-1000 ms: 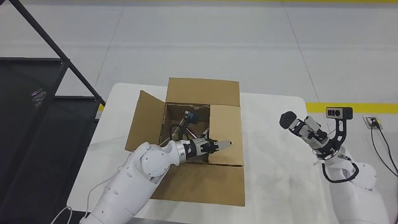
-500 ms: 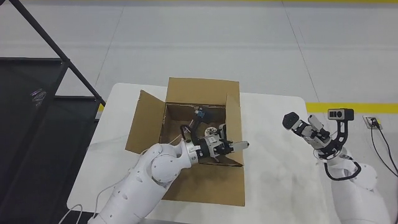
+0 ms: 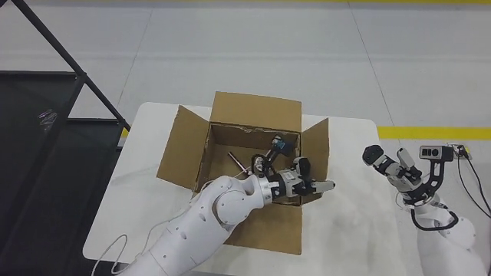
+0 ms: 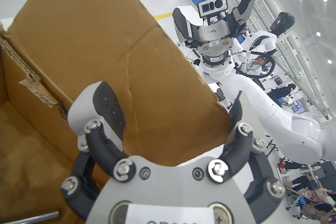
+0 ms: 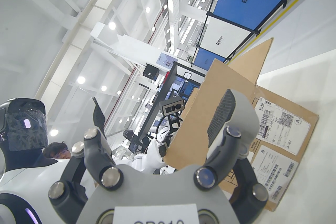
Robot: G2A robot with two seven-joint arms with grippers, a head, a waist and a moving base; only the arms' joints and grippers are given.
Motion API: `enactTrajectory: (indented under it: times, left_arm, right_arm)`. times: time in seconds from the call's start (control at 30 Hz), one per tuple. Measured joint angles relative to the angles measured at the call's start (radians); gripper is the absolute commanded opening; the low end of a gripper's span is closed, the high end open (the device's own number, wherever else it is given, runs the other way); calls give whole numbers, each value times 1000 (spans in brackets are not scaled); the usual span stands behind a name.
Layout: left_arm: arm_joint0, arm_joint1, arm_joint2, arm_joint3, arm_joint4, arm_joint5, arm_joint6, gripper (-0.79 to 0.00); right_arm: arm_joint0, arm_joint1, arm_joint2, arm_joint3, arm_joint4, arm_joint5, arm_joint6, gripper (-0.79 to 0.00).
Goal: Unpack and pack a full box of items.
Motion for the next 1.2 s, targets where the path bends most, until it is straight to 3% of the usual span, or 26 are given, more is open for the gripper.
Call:
enactTrajectory:
  times: [0.27,0.53,0.73,0.93,1.1,1.2]
  left_arm:
    - [-52,-56,49,87,1,26,9,0]
    - [-67,-79,43,130,10,11,-2,0]
    - [-63,-88,25,142,19,-6,-3,0]
    - [-39,-62,-56,61,63,-41,16,0]
    - [38,-8,-195,-107,155,-47,17,0]
    - [113,29,-302,-233,216,-38,-11,0]
  right_arm:
    - [-12,4,14,10,6,10,-11,0]
    - [-14,4,11,5,2,15,-17,0]
    - [-27,9,-21,-56,-61,81,-61,0]
    - [-11,13,-56,-53,-112,131,-67,0]
    - [13,18,-86,-45,-161,183,-79,0]
    - [13,16,-85,-56,-159,157,-145,0]
